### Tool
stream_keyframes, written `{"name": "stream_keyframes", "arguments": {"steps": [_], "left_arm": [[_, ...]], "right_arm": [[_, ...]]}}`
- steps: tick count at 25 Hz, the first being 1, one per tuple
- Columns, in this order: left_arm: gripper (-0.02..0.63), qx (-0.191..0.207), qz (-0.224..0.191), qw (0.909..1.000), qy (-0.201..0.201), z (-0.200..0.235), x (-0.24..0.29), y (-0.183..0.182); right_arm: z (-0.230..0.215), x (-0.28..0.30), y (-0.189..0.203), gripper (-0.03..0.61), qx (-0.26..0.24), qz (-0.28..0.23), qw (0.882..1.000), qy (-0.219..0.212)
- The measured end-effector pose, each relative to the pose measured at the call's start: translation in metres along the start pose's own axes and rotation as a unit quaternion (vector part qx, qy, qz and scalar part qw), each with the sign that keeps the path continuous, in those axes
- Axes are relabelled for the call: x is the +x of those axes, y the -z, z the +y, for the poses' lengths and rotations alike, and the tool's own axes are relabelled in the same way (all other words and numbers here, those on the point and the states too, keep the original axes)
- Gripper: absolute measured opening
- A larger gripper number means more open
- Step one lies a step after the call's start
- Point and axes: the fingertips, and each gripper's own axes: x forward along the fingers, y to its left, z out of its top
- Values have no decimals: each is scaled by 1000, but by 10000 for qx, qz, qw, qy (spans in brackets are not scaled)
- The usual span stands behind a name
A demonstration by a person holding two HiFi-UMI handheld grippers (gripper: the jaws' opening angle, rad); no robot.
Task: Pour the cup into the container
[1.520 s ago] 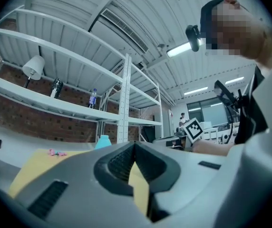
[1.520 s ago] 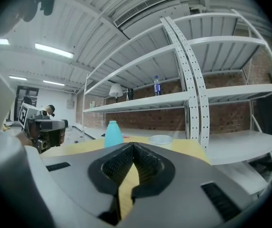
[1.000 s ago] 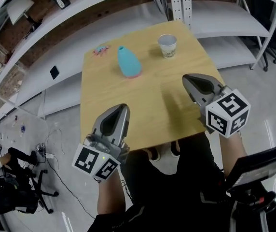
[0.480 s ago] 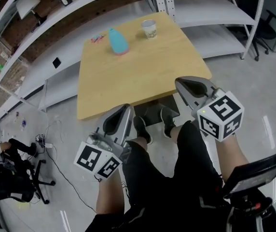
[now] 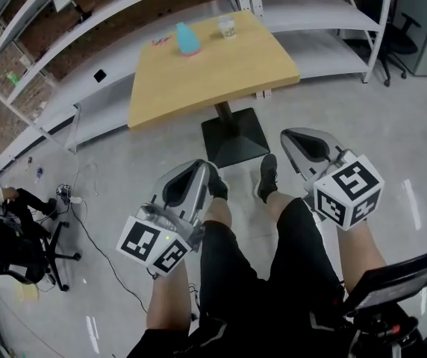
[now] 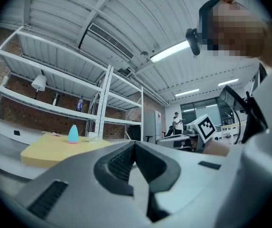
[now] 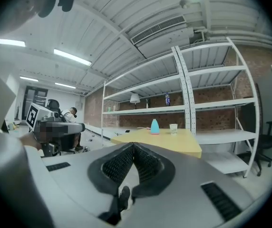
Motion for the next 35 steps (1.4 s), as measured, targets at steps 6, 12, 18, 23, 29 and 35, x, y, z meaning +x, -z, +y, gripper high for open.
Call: {"name": "stream_keyframes", "arguments": {"steps": [6,12,18,23,29,35], "left_arm": [[2,-38,26,9999,-93,-57,-67,2],[2,141,11,9999,34,-98,-104,-4],[2,119,74,9999,53,-139,-136,-7],[2,11,147,9999,-79,-176,-188,0],[2,-97,274,9994,-168,-241,-262,8],[2,-74,229,9996,-175,-313,-339,3]], "right_arm": [[62,-72,12,2,-35,38,9999,-95],[93,-115,13,2,123,-66,9999,-29],[119,-160,5,1,59,-116,9999,3],[160,-204,19,0,169,-81,9998,-34],[223,-281,36,2,256,-13,9996,-123],[288,-366,38,0,304,-158,9994,-104]]}}
